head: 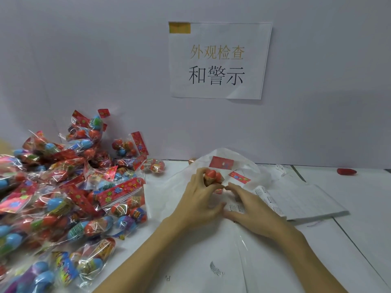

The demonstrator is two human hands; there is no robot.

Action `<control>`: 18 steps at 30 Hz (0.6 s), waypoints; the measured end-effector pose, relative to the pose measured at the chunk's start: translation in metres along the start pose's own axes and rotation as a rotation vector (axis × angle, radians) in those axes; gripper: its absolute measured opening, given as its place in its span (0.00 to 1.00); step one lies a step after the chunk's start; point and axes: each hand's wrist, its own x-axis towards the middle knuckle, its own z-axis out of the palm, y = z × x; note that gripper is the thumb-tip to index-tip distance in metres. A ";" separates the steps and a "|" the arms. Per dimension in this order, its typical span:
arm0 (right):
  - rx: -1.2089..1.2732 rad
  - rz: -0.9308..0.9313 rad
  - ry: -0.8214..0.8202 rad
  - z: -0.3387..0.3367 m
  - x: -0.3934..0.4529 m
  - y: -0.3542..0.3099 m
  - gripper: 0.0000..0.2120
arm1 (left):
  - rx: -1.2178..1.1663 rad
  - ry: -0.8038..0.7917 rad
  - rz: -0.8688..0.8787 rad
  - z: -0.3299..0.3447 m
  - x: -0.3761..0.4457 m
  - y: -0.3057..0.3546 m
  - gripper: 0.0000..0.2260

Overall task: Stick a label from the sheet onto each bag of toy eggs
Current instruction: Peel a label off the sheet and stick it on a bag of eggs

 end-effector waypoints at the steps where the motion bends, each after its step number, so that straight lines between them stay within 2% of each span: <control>1: 0.021 0.002 0.028 0.001 0.000 -0.001 0.28 | -0.001 -0.041 -0.005 -0.002 0.000 -0.002 0.15; 5: 0.111 0.042 0.031 -0.002 0.001 -0.008 0.23 | 0.059 -0.179 0.005 -0.007 0.001 -0.010 0.11; 9: -0.150 0.055 0.064 -0.011 -0.006 -0.002 0.27 | 0.086 -0.158 0.003 -0.007 -0.001 -0.017 0.14; 13: -0.206 0.010 0.062 -0.009 -0.004 -0.002 0.23 | 0.154 -0.157 0.008 -0.004 0.001 -0.018 0.10; 18: -0.196 -0.047 0.068 -0.007 0.000 -0.002 0.19 | 0.095 -0.134 -0.019 -0.002 0.003 -0.016 0.09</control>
